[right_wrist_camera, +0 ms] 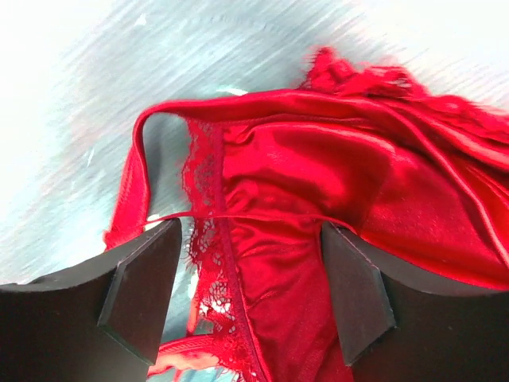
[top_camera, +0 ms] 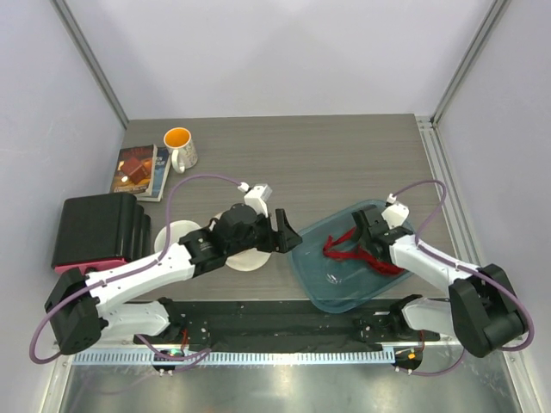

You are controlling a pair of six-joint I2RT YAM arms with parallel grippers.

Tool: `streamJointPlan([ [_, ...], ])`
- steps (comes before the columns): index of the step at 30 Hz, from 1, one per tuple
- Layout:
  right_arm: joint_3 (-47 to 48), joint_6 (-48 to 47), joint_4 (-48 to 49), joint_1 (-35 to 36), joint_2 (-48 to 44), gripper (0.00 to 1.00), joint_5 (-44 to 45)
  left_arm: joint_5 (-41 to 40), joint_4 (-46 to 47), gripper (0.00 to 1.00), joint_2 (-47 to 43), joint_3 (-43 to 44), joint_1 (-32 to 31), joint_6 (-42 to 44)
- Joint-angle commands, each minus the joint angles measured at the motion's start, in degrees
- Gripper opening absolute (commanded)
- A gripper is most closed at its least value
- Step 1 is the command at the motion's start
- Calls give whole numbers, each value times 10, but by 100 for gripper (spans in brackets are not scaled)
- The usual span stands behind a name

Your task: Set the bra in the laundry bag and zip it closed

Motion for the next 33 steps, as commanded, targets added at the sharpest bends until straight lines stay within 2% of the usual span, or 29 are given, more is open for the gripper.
streamJointPlan([
  [1, -14, 10, 7, -41, -35, 77, -28, 7, -15, 76, 39, 31, 2, 9],
  [3, -20, 7, 9, -109, -44, 77, -46, 11, -9, 76, 48, 35, 2, 5],
  [6, -11, 8, 7, -161, -52, 77, -35, 36, 23, 76, 58, 24, 2, -5],
  [7, -6, 9, 7, -201, -48, 77, -41, 39, 25, 76, 62, 24, 2, -8],
  [9, 9, 18, 7, -231, -23, 78, -50, 46, 23, 76, 76, 32, 2, -9],
  [10, 17, 20, 1, -278, -11, 78, -51, 46, 20, 77, 80, 36, 2, -10],
  [14, 47, 28, -16, -331, 21, 80, -25, 38, 18, 86, 99, 41, 2, -13],
  [17, 37, 47, -17, -397, 12, 80, -45, 35, 0, 87, 143, 69, 2, -4],
  [19, 34, 41, -14, -418, 3, 80, -44, 28, -10, 86, 171, 84, 4, -3],
  [23, 50, -18, -20, -415, -15, 83, -65, 24, 2, 86, 180, 87, 10, -8],
  [25, 55, -31, -47, -394, -55, 86, -24, 30, 7, 85, 177, 85, 13, -8],
  [28, 66, -33, -91, -334, -115, 93, 22, 33, -9, 85, 164, 82, 15, -10],
  [32, 93, -11, -143, -250, -147, 94, 30, -76, -42, 85, 84, 27, 17, -65],
  [33, 97, -4, -165, -201, -150, 94, 36, -80, -38, 84, 62, 2, 19, -83],
])
